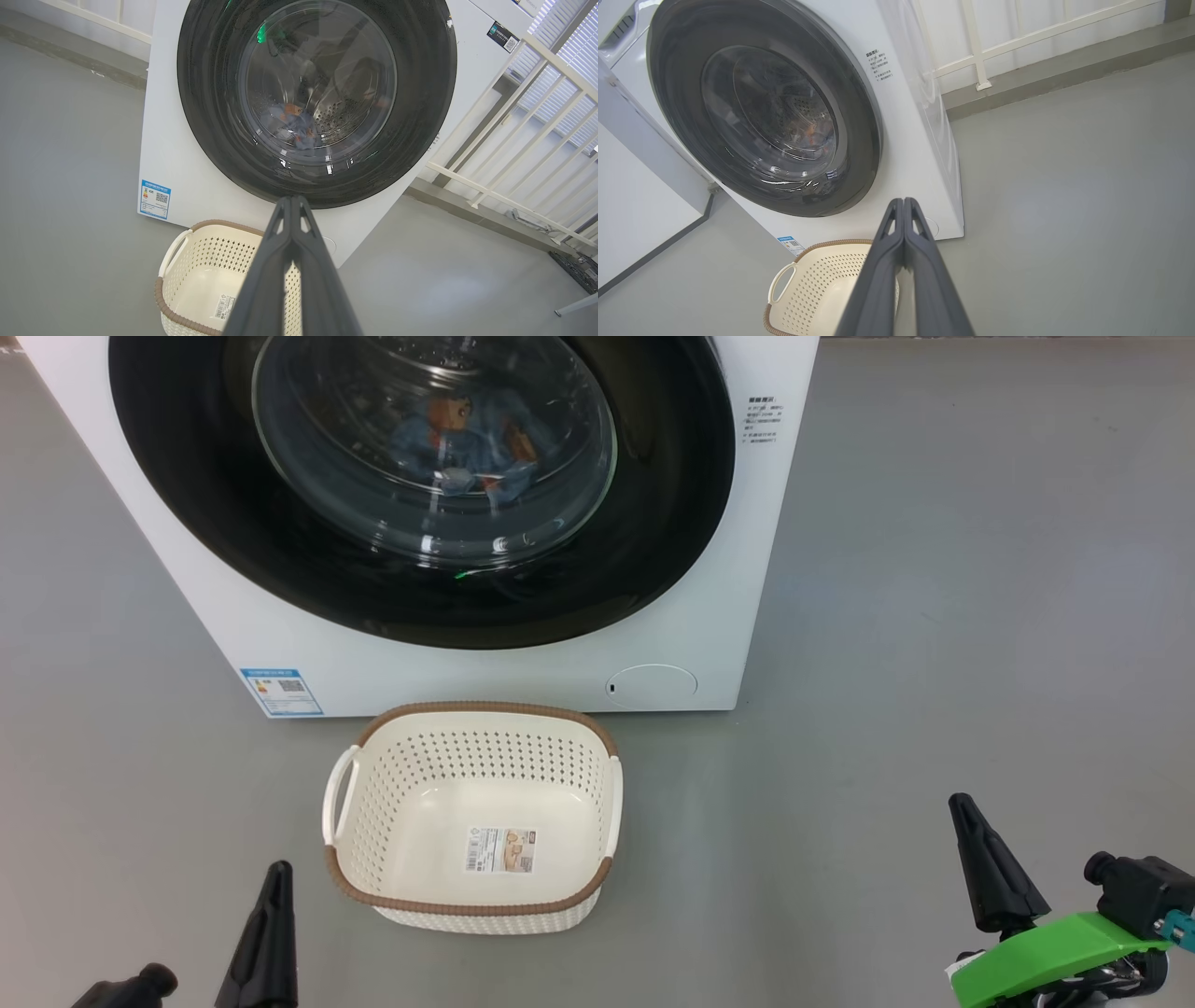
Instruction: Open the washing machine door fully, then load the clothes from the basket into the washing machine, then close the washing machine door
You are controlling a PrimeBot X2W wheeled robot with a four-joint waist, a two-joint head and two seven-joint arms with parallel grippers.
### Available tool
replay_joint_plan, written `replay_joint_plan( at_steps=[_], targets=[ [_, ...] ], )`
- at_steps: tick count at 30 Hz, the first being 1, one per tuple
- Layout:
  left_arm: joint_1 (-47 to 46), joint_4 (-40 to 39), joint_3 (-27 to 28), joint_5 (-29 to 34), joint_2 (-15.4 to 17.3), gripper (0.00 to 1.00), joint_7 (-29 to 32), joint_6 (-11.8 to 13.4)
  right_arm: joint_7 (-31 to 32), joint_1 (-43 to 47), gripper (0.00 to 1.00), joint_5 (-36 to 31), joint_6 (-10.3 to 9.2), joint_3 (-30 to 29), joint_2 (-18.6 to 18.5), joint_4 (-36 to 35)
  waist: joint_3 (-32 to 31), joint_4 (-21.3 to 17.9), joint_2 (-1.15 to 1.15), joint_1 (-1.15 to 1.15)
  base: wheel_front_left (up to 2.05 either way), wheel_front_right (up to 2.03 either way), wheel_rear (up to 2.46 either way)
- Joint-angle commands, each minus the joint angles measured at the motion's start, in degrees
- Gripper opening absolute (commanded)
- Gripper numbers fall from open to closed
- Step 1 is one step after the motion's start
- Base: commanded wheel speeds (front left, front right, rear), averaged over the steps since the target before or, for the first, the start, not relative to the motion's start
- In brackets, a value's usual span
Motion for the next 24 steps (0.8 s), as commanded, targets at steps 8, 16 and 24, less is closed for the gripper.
replay_joint_plan(
  at_steps=[8, 16, 24],
  targets=[
    [-2.25, -0.17, 1.35, -6.01, 0.82, 0.0, 1.25, 0.04, 1.53, -1.5, 0.0, 5.74, -0.03, -0.97, 0.0, -1.06, -0.29, 0.0, 0.0, -0.01, 0.0, 0.0, 0.0],
    [-2.89, 0.69, 1.94, -11.12, 0.77, 0.0, 2.5, 0.0, 2.94, -1.6, 0.0, 10.72, -0.04, -1.52, 0.57, -0.91, -0.58, -0.01, 0.0, -0.01, 0.0, 0.0, 0.0],
    [-3.46, 1.45, 2.49, -15.64, 0.72, 0.0, 3.63, -0.03, 4.21, -1.68, 0.0, 15.13, -0.05, -2.02, 1.08, -0.78, -0.83, -0.01, 0.0, -0.01, 0.0, 0.0, 0.0]
  ],
)
